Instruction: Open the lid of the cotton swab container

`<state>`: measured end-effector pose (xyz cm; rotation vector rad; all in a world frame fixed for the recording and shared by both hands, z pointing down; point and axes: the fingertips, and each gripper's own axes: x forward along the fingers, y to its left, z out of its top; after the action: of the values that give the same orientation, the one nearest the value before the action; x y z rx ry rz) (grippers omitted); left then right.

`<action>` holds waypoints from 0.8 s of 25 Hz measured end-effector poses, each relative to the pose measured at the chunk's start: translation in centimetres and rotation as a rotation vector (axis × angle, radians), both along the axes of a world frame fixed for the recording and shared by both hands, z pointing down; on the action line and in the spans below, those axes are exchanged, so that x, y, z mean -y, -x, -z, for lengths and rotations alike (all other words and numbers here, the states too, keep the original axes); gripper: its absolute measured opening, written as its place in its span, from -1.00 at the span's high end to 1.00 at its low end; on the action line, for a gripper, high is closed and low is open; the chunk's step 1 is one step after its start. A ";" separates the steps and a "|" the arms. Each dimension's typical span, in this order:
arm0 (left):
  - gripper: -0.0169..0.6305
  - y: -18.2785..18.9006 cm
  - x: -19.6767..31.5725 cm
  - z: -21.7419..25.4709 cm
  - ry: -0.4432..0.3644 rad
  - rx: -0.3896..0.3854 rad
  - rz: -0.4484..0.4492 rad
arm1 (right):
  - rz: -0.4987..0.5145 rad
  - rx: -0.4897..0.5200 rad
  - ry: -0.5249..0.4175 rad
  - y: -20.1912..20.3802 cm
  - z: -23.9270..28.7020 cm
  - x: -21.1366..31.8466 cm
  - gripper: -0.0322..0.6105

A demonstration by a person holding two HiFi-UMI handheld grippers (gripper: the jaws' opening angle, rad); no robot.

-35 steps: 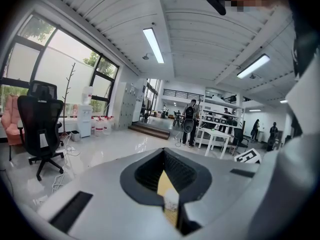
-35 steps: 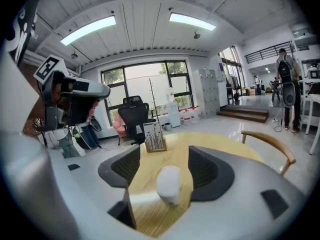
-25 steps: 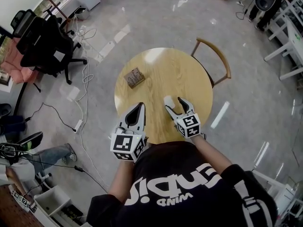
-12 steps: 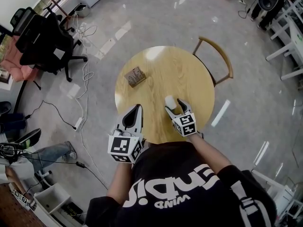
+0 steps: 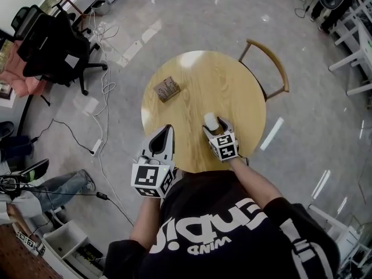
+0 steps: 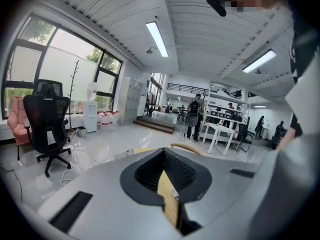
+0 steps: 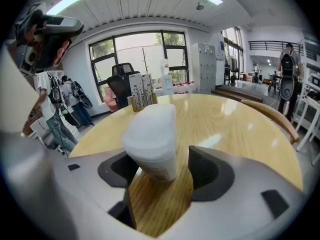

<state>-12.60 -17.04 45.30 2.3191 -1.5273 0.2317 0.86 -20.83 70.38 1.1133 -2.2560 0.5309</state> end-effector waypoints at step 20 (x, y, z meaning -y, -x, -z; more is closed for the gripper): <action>0.92 0.8 0.8 -0.4 0.019 -0.001 0.012 | -0.014 -0.011 -0.041 0.3 0.2 0.5 0.04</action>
<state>-13.45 -17.80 45.68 2.2942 -1.5309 0.2409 0.55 -21.38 70.17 1.1503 -2.2600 0.4850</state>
